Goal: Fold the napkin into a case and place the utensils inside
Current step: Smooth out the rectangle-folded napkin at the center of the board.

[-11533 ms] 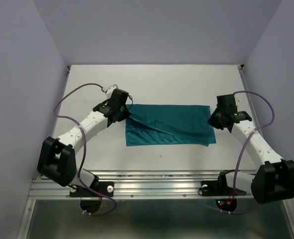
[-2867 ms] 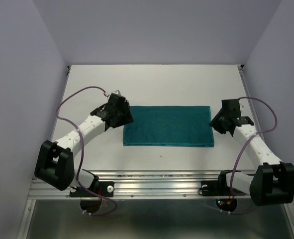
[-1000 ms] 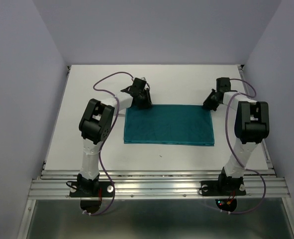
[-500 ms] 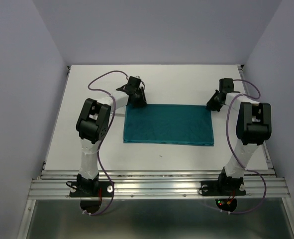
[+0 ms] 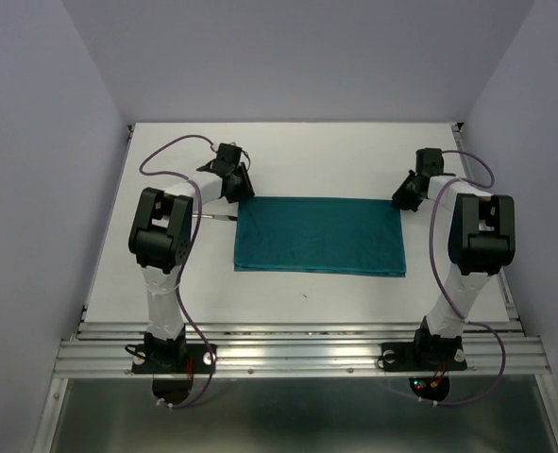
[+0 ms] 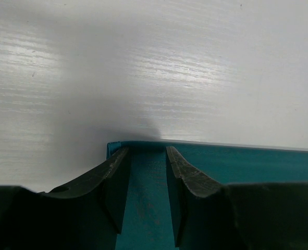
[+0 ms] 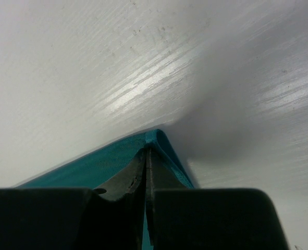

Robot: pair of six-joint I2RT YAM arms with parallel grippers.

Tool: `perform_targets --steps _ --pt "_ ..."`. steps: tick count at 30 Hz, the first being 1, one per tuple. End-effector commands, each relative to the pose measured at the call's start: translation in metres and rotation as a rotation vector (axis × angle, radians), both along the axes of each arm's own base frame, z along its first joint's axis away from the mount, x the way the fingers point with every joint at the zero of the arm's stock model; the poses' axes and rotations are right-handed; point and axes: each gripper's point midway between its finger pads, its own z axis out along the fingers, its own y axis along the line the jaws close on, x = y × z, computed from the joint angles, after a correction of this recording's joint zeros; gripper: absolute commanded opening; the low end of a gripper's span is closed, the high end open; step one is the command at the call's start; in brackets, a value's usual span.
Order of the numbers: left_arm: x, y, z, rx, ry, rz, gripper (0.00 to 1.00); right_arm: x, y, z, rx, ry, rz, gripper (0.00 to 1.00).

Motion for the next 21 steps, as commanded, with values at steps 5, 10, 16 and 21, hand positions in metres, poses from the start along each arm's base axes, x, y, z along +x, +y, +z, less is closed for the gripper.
perform_targets --steps 5,10,16,21 --pt "-0.018 0.027 -0.011 0.102 0.059 0.019 0.44 -0.012 -0.013 0.003 -0.071 0.030 -0.013 0.06" --pt "-0.014 0.033 0.022 0.127 -0.005 0.045 0.44 -0.009 -0.012 0.042 -0.067 -0.046 -0.013 0.08" --pt "-0.016 0.035 0.059 0.165 -0.071 0.062 0.47 -0.033 -0.009 0.058 -0.067 -0.050 -0.006 0.19" --pt "-0.028 0.031 0.076 0.174 -0.093 0.056 0.49 -0.080 -0.008 0.040 -0.082 0.033 0.011 0.35"
